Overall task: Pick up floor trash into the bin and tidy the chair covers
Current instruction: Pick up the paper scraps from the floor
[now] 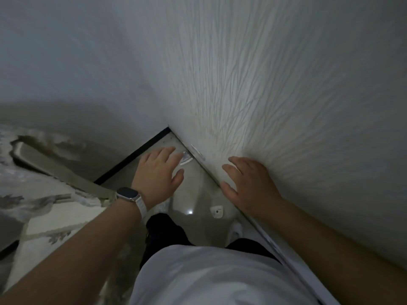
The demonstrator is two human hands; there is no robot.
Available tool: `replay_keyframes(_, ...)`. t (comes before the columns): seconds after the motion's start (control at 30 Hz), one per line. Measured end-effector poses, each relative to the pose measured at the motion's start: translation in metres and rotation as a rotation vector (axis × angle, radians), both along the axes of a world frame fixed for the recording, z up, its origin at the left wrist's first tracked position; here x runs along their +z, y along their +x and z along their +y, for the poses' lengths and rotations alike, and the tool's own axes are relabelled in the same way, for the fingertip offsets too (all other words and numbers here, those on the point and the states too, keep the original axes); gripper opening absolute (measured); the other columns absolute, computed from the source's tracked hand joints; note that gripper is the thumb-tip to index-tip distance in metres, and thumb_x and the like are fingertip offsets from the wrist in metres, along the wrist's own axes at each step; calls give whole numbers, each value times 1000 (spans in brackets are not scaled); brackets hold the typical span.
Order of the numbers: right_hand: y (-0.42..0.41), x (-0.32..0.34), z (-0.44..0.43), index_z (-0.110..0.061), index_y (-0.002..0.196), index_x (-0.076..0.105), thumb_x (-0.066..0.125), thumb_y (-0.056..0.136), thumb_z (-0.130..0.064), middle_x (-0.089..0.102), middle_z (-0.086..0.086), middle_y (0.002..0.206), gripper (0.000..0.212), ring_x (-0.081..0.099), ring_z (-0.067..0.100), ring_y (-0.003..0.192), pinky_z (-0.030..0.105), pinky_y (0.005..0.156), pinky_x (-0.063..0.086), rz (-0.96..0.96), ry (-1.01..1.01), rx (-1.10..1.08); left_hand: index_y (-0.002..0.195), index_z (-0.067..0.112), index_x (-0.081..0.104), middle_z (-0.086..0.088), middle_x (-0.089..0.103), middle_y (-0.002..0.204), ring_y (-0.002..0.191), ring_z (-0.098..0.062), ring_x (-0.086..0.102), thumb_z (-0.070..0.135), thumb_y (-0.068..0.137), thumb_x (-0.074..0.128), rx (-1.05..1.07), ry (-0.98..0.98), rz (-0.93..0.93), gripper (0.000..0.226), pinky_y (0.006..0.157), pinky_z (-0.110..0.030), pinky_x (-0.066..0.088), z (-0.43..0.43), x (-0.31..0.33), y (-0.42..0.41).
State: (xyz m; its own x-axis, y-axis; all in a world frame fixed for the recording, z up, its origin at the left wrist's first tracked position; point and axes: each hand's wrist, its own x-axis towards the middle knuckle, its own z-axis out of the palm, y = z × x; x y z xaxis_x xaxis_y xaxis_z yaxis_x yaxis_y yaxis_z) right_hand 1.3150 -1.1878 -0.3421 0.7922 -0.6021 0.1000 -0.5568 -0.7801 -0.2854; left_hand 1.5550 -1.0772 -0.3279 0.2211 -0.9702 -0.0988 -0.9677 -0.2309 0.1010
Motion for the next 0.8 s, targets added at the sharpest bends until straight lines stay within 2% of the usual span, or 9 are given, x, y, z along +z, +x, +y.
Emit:
replay_keyframes(0.07, 12, -11, 0, -11, 110, 69, 61, 84, -39, 64, 12, 120, 39, 61, 31, 104, 41, 85, 48, 10, -3, -62, 121, 17, 64, -10, 63, 126, 112, -34, 60, 44, 85, 44, -70, -9, 11, 49, 91, -45, 46, -14, -9, 19)
replay_keyframes(0.2, 41, -23, 2, -12, 114, 68, 50, 88, -44, 64, 11, 123, 45, 59, 29, 105, 39, 91, 36, 80, -7, -222, 117, 16, 66, -10, 65, 123, 109, -33, 60, 42, 85, 46, -243, -34, 46, 46, 90, -42, 47, -38, -26, 68)
replay_keyframes(0.3, 66, -28, 9, -11, 117, 67, 45, 89, -45, 62, 11, 125, 49, 60, 30, 106, 38, 92, 40, 97, 21, -397, 116, 16, 67, -10, 65, 122, 108, -32, 60, 42, 84, 47, -370, -32, 55, 45, 88, -42, 46, -55, -37, 110)
replay_keyframes(0.43, 98, -29, 30, -10, 119, 66, 45, 90, -44, 62, 15, 128, 50, 59, 34, 110, 45, 92, 47, 82, 82, -594, 114, 16, 66, -10, 65, 120, 106, -32, 61, 42, 82, 48, -506, 28, 51, 44, 85, -44, 48, -76, -47, 150)
replay_keyframes(0.63, 105, -47, 72, -11, 119, 66, 42, 91, -44, 61, 14, 127, 50, 58, 34, 111, 44, 90, 46, 95, 165, -769, 116, 16, 66, -10, 65, 118, 104, -34, 62, 43, 82, 45, -592, 99, 44, 48, 84, -46, 49, -78, -65, 153)
replay_keyframes(0.8, 88, -80, 96, -11, 120, 65, 41, 91, -45, 61, 13, 128, 51, 58, 34, 112, 46, 93, 46, 91, 227, -886, 118, 13, 66, -13, 65, 118, 104, -37, 62, 43, 81, 46, -613, 121, 41, 51, 84, -47, 49, -74, -104, 132)
